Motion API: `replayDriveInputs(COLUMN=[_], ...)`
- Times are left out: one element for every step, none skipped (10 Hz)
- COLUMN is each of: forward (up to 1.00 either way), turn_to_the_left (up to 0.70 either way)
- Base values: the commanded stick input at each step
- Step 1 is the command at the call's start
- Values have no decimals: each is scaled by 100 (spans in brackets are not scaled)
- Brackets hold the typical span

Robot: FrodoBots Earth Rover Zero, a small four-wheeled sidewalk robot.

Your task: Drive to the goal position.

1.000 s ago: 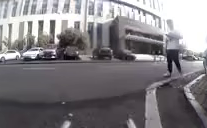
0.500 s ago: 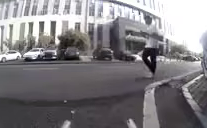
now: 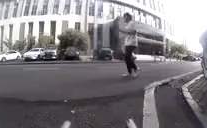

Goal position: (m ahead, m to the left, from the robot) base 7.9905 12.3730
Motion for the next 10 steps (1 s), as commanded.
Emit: replayDriveInputs(forward=[45, 45, 45, 45, 45, 45, 45, 45, 45, 45], turn_to_the_left=[27, 27, 27, 27, 27, 27, 27, 27, 27, 27])
